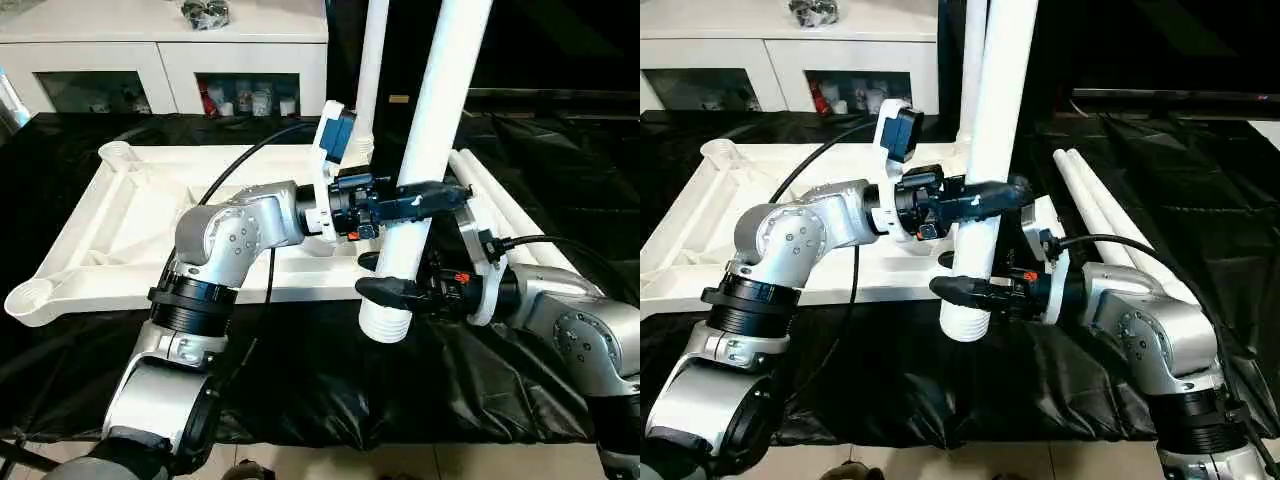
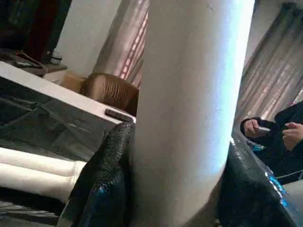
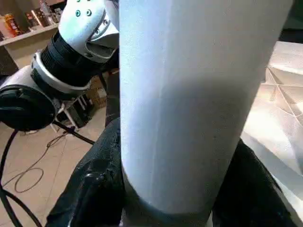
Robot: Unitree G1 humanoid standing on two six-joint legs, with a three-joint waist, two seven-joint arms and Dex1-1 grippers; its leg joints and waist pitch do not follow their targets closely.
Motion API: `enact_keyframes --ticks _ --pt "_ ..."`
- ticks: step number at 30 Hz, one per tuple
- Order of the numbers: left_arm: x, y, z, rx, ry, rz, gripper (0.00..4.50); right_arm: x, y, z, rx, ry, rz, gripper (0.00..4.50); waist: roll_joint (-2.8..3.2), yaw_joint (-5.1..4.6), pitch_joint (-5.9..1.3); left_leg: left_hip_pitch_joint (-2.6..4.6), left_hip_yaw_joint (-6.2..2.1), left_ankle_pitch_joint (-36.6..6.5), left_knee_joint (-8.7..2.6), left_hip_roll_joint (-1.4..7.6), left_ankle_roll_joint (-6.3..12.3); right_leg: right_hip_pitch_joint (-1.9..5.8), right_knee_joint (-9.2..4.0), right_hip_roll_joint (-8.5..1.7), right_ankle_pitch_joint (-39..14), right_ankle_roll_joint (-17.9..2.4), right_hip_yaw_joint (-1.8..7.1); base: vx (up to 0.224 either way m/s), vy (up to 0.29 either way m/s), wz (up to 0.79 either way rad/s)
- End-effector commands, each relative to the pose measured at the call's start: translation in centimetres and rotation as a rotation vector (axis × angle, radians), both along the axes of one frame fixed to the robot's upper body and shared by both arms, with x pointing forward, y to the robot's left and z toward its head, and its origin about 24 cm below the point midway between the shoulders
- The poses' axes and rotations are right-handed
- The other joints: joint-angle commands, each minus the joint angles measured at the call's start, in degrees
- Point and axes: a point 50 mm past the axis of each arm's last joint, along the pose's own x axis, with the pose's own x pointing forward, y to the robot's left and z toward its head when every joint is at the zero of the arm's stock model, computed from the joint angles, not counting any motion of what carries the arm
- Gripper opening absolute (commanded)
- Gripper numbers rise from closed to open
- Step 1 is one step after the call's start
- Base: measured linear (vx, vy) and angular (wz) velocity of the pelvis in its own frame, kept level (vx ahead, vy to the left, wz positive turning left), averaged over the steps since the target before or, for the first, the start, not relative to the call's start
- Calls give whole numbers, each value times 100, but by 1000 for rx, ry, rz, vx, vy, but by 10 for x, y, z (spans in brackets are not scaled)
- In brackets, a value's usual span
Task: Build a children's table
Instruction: Pick table leg
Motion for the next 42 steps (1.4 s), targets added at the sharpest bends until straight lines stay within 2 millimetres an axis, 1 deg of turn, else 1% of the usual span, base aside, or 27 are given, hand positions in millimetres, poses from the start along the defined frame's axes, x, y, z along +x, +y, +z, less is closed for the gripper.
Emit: enact_keyframes --ticks 1,2,3,4,6,7,8,9,10,12,13,14,16,18,19,22,25,26,29,31,35,36,39,42 --pt "3 2 8 -36 -11 38 199 2 0 4 -26 -25 -1 191 -100 8 -436 89 -74 -1331 -369 138 147 294 -445 -170 -2006 -1059 155 0 0 0" --pt "4 3 7 -35 -11 42 199 2 -1 4 -27 -25 -2 191 -89 10 -435 90 -76 -1321 -371 140 154 294 -439 -171 -1963 -1081 155 0 0 0" --pt "4 3 7 -36 -9 50 198 3 -1 4 -28 -25 -3 247 -91 9 -438 89 -74 -1312 -368 139 158 297 -436 -172 -1931 -1095 155 0 0 0" --pt "6 4 7 -36 -5 76 198 4 -1 4 -38 -27 -21 261 -79 6 -436 88 -75 -1306 -366 141 155 297 -431 -174 -1901 -1118 155 0 0 0" --pt "8 5 7 -29 -12 123 197 10 -2 3 -43 -20 -79 263 -85 -1 -434 88 -71 -1322 -360 132 148 296 -437 -162 -1905 -1109 153 0 0 0" --pt "12 7 7 -8 -24 190 196 13 -2 4 -43 -20 -112 273 -95 -18 -431 67 -82 -1307 -371 131 113 313 -434 -170 -1956 -1069 146 0 0 0" --pt "13 7 7 0 -29 209 192 14 -3 4 -52 -26 -129 289 -88 -12 -433 77 -82 -1321 -370 131 99 309 -441 -172 -2005 -1046 142 0 0 0" --pt "14 7 6 8 -34 225 190 16 -3 4 -60 -32 -145 301 -89 -9 -434 105 -76 -1354 -365 134 87 284 -458 -165 -2070 -996 151 0 0 0" --pt "15 8 6 17 -40 246 188 17 -4 5 -74 -42 -170 306 -96 -6 -429 96 -78 -1347 -372 133 77 289 -456 -167 -2103 -968 151 0 0 0" --pt "20 8 5 64 -47 361 188 22 -7 4 -106 -47 -257 307 -106 -12 -434 91 -80 -1325 -375 140 47 283 -450 -161 -2048 -936 153 0 0 0" --pt "22 9 5 75 -44 400 188 24 -9 3 -115 -42 -280 307 -99 -12 -432 91 -82 -1338 -375 138 33 285 -447 -161 -2051 -922 151 0 0 0" --pt "22 9 5 75 -44 400 188 24 -9 3 -115 -42 -280 307 -100 -12 -438 96 -77 -1339 -370 135 37 286 -451 -163 -2050 -919 151 0 0 0" --pt "25 9 4 110 -52 489 188 25 -11 3 -119 -35 -332 307 -122 -11 -437 84 -75 -1289 -368 134 75 287 -451 -163 -2039 -882 153 0 0 0" --pt "22 7 4 119 -61 522 188 28 -14 2 -125 -19 -392 307 -126 -5 -438 84 -73 -1253 -365 135 90 286 -452 -165 -2030 -879 154 0 0 0" --pt "20 6 3 119 -65 521 188 28 -15 2 -127 -15 -404 307 -129 -5 -440 68 -73 -1190 -365 136 114 290 -443 -166 -1958 -905 154 0 0 0" --pt "17 3 4 113 -72 515 188 32 -16 2 -116 10 -441 307 -126 -4 -450 66 -70 -1129 -359 129 145 290 -426 -156 -1839 -925 153 0 0 0" --pt "16 2 4 110 -73 512 188 33 -16 2 -105 28 -452 307 -127 -14 -443 58 -69 -1156 -359 122 153 290 -430 -156 -1853 -949 148 0 0 0" --pt "16 1 5 113 -77 517 188 34 -15 2 -96 45 -446 307 -128 -10 -444 77 -62 -1183 -355 123 148 277 -438 -153 -1894 -935 153 0 0 0" --pt "16 -1 4 130 -95 531 188 33 -13 1 -96 62 -423 307 -125 -4 -441 79 -68 -1186 -364 136 134 278 -434 -159 -1861 -937 156 0 0 0" --pt "15 -2 4 151 -118 543 188 33 -12 0 -109 58 -414 307 -132 1 -442 84 -65 -1212 -362 138 110 274 -439 -163 -1900 -905 158 0 0 0" --pt "11 -7 3 182 -163 536 188 36 -9 0 -141 13 -415 307 -142 -8 -431 59 -68 -1200 -368 133 88 280 -443 -162 -1958 -844 159 0 0 0" --pt "10 -7 3 184 -165 534 188 37 -8 0 -143 9 -416 307 -146 -2 -440 67 -69 -1186 -364 132 83 279 -442 -172 -1994 -829 158 0 0 0" --pt "9 -10 2 197 -183 532 188 38 -7 0 -155 -3 -411 307 -159 -7 -431 67 -65 -1216 -367 132 75 273 -452 -168 -2054 -797 160 0 0 0" --pt "9 -11 2 198 -188 532 188 38 -6 0 -154 3 -403 307 -164 -8 -435 60 -64 -1183 -361 131 94 277 -444 -171 -2017 -813 160 0 0 0"
